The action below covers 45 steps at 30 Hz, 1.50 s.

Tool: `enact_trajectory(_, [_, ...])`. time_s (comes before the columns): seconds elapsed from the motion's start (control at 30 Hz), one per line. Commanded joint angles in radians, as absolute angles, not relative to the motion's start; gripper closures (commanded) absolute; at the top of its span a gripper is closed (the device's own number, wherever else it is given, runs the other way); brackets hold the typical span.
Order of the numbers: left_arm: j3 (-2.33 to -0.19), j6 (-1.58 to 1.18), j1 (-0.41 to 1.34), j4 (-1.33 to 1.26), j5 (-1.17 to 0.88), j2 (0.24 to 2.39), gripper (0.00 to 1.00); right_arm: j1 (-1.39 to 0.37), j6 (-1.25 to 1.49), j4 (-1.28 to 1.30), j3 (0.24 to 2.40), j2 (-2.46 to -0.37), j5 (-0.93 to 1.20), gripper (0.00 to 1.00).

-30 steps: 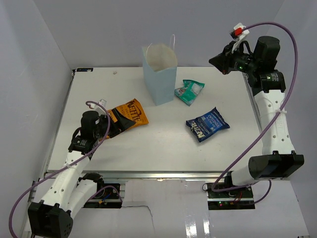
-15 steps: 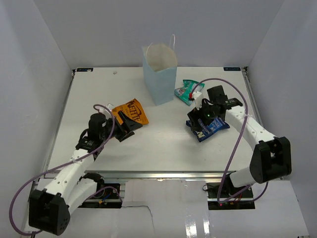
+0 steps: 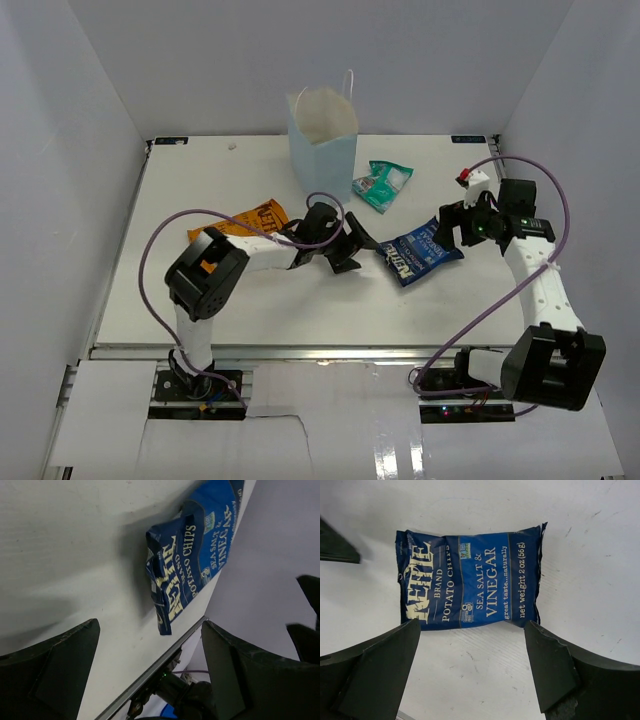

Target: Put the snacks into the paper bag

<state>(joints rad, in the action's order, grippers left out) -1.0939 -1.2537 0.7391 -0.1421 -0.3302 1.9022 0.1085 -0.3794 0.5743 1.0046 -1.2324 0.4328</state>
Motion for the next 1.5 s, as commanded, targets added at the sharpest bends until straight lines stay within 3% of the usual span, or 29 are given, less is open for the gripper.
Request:
enact_trajectory(0.0, [-1.193,-1.316,0.770,-0.152,-0.279,1.980,0.07,0.139,-0.423,0.565,0.977,-1.152,0.551,0.10])
enact_trajectory(0.17, [-1.328,-1.328,0.802,-0.152,-0.275,2.117,0.13,0.213,-0.466,0.577,0.939,-1.111,0.642,0.10])
enact_trajectory(0.27, [-1.371,-1.371,0.819,-0.153,-0.279,2.172,0.25,0.244,-0.505,0.601,0.914,-1.095,0.767,0.10])
enact_trajectory(0.4, [-1.414,-1.407,0.827,-0.158,-0.296,2.220,0.54,0.249,-0.680,0.664,0.899,-1.057,0.925,0.08])
enact_trajectory(0.5, [-1.408,-1.405,0.821,-0.176,-0.291,2.220,0.71,0.249,-0.877,0.825,0.917,-1.039,1.035,0.07])
enact_trajectory(0.53, [-1.402,-1.401,0.819,-0.201,-0.298,2.218,0.81,0.249,-1.108,0.903,0.939,-1.037,1.090,0.07])
enact_trajectory(0.63, [-1.404,-1.365,0.804,-0.257,-0.359,2.200,1.00,0.249,-1.688,1.262,0.939,-1.035,1.112,0.08])
enact_trajectory(0.9, [-1.327,-1.181,0.785,-0.284,-0.534,1.982,1.00,0.249,-1.976,1.266,0.894,-0.974,1.003,0.10])
enact_trajectory(1.07, [-1.224,-1.164,0.770,-0.285,-0.584,1.824,1.00,0.247,-1.983,1.174,0.859,-0.939,1.120,0.10])
enact_trajectory(1.27, [-1.195,-1.195,0.772,-0.285,-0.641,1.778,1.00,0.232,-2.149,1.203,0.770,-0.928,1.235,0.10])
enact_trajectory(1.47, [-1.181,-1.239,0.772,-0.284,-0.600,1.738,1.00,0.198,-1.849,0.987,0.747,-0.910,1.227,0.09])
